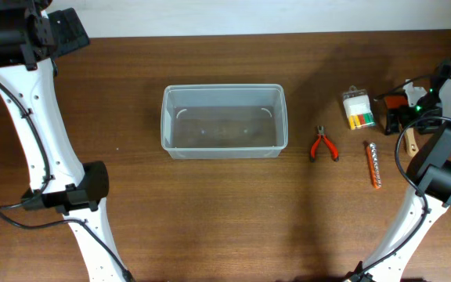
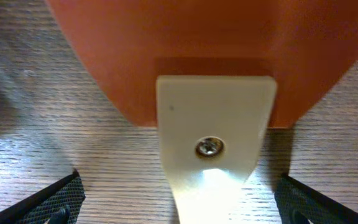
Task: Pack container
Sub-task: 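Lower the right gripper over the scraper's wooden handle near the blade, then close the right gripper on the scraper's wooden handle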
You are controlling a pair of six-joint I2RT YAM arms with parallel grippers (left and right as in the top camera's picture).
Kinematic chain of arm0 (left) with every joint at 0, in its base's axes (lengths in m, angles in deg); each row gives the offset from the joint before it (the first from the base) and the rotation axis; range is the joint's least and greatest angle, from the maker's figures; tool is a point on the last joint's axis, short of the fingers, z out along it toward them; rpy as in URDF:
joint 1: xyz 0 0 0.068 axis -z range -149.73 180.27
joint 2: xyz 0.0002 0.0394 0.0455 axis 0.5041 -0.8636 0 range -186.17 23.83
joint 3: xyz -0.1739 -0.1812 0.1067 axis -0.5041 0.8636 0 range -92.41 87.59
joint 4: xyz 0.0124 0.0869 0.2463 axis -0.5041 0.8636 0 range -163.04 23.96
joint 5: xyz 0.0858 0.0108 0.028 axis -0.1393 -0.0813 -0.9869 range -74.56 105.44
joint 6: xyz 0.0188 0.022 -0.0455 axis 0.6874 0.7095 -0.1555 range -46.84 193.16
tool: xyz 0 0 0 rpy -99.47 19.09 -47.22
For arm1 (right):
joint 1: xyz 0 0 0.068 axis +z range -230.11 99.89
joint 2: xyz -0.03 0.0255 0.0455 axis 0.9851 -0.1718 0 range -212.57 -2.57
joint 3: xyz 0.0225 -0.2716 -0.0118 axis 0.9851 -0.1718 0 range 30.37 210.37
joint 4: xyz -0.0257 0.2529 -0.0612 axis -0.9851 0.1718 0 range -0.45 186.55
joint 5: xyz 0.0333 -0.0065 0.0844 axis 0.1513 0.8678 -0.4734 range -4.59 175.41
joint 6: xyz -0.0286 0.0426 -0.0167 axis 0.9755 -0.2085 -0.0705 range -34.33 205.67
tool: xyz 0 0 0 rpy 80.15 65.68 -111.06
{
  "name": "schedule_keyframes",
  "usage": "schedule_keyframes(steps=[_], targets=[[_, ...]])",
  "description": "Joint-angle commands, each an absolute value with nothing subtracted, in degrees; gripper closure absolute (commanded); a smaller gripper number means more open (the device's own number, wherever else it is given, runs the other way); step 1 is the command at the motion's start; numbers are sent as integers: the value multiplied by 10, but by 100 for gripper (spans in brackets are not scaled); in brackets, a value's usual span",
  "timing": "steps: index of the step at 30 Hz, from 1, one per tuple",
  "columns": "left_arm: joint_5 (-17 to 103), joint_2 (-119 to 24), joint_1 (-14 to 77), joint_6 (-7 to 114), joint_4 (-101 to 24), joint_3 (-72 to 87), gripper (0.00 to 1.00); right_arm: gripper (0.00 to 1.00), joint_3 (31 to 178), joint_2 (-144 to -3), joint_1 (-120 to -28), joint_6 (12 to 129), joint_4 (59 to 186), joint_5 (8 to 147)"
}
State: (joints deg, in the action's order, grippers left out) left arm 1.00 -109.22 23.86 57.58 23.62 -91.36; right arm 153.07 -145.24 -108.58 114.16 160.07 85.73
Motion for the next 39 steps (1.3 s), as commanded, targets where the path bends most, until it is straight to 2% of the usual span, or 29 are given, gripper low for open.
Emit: schedule_keyframes(steps=[1,17,22,29,35,39], targets=[[0,-1075,235,583,236,-914,1,2,1525,-1464,-1087,1139,1597,848],[0,-1075,235,583,236,-914,1,1,1525,-1464,-1087,1137,1595,850],[0,-1075,235,583,236,-914,1,26,1525,-1464,-1087,1137,1592,850],[0,-1075,235,583,236,-914,1,27,1525,-1464,-1087,1137,1592,850],[0,-1075,234,583,236,-914,1,33,1525,-1464,-1087,1137,1594,861],[0,-1075,235,583,236,-914,1,34,1525,-1464,-1087,1137,1602,861]])
